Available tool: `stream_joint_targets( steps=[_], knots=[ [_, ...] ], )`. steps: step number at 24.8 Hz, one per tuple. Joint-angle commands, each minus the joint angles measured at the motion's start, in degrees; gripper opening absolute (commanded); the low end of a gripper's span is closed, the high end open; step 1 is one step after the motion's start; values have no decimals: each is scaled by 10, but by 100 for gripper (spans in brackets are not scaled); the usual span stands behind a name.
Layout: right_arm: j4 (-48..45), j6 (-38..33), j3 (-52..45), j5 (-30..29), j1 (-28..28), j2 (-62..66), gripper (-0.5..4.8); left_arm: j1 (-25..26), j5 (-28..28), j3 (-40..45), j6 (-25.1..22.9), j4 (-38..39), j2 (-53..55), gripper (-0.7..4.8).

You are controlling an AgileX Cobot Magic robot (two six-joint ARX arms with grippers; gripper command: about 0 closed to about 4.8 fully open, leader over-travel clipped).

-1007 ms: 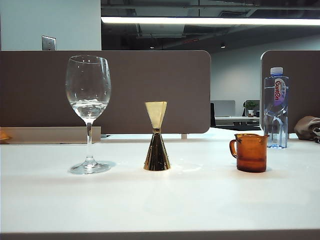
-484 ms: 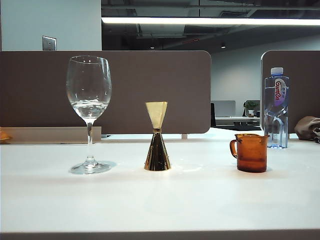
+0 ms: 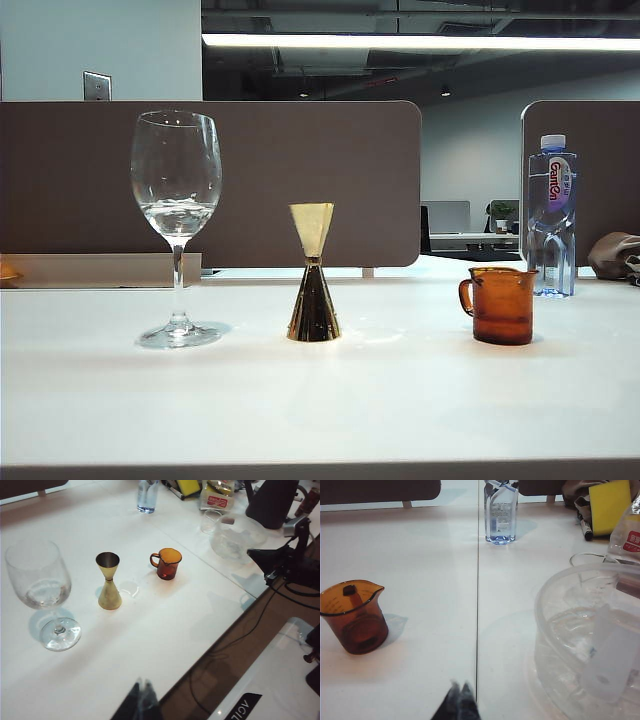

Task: Pick up the small amber measuring cup and pour the water in it into the jigger, then pick up the jigger and pour the water in it into the wine glass.

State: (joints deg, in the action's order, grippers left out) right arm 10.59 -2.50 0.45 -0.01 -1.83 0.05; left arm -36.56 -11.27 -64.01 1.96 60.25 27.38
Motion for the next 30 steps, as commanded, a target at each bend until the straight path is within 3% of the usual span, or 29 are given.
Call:
stream_joint_targets(
  steps=[1, 20, 25, 30],
  knots=[
    [-1, -1, -3, 0, 0, 1, -5, 0, 12, 0, -7, -8, 0, -2],
    [-1, -1, -3, 0, 0, 1, -5, 2, 11, 0, -7, -8, 0, -2],
    [-1, -1, -3, 0, 0, 1, -5, 50, 11, 0, -7, -8, 0, -2],
    [-1, -1, -3, 0, 0, 1, -5, 59, 10, 0, -7, -8, 0, -2]
  ],
)
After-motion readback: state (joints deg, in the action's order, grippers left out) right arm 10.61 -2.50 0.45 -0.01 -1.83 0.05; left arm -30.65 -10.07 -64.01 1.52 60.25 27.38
